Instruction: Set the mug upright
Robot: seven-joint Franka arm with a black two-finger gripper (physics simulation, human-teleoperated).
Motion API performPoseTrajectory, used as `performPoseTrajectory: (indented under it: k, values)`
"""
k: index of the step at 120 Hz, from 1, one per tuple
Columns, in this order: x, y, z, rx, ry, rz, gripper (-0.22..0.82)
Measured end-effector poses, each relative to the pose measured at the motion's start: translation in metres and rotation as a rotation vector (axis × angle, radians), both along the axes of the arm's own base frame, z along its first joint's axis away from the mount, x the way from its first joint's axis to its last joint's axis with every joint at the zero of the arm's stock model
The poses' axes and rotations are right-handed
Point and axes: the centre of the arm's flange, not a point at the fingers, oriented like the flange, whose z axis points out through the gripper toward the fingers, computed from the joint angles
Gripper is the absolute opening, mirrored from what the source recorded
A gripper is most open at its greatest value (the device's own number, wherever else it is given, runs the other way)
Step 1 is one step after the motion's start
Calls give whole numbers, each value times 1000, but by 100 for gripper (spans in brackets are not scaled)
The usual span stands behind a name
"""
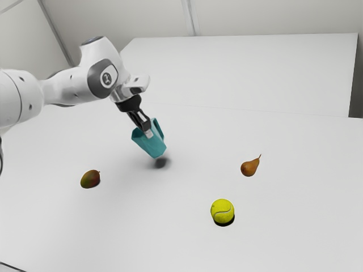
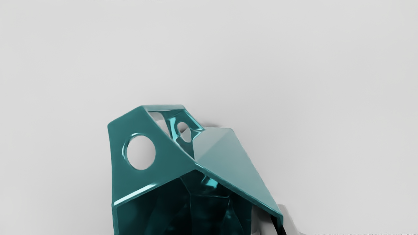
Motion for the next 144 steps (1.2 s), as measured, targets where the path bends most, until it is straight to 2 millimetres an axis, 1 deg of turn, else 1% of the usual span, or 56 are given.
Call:
performPoseTrajectory:
  k: [8, 22, 41, 48, 62, 72, 83, 95, 104, 115, 144]
  values:
    - [-7, -13, -1, 71, -48, -56, -18]
    - [-13, -29, -2, 179, -132, -149, -18]
    - [-13, -46, 0, 263, -206, -238, -18]
    - [-12, -47, -1, 275, -211, -250, -18]
    - [-10, -46, -12, 287, -198, -257, -18]
    - [-12, -46, -12, 292, -181, -252, -18]
    - [-17, -44, -6, 298, -156, -238, -18]
    - [-32, -42, -10, 302, -108, -223, -18]
    - [-38, -41, -12, 305, -77, -210, -18]
    - [-43, -41, -15, 307, -47, -196, -18]
    - [-51, -51, -20, 311, 0, -177, -18]
